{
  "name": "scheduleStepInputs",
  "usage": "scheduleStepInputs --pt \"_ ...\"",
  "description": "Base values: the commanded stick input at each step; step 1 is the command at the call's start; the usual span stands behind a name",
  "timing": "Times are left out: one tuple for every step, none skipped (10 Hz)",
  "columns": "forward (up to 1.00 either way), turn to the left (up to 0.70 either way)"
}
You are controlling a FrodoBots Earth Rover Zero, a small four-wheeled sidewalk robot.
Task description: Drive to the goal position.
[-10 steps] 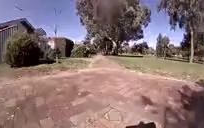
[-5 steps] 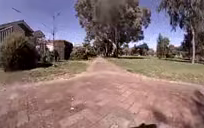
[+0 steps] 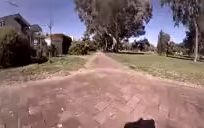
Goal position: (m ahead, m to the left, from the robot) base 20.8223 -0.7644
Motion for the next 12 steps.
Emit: scheduleStepInputs --pt "0.70 0.00" --pt "0.70 0.00" --pt "0.70 0.00" --pt "0.70 0.00" --pt "0.70 0.00" --pt "0.70 0.00" --pt "0.70 0.00" --pt "0.70 0.00" --pt "0.70 0.00" --pt "0.70 -0.02" --pt "0.70 -0.03" --pt "0.70 -0.03"
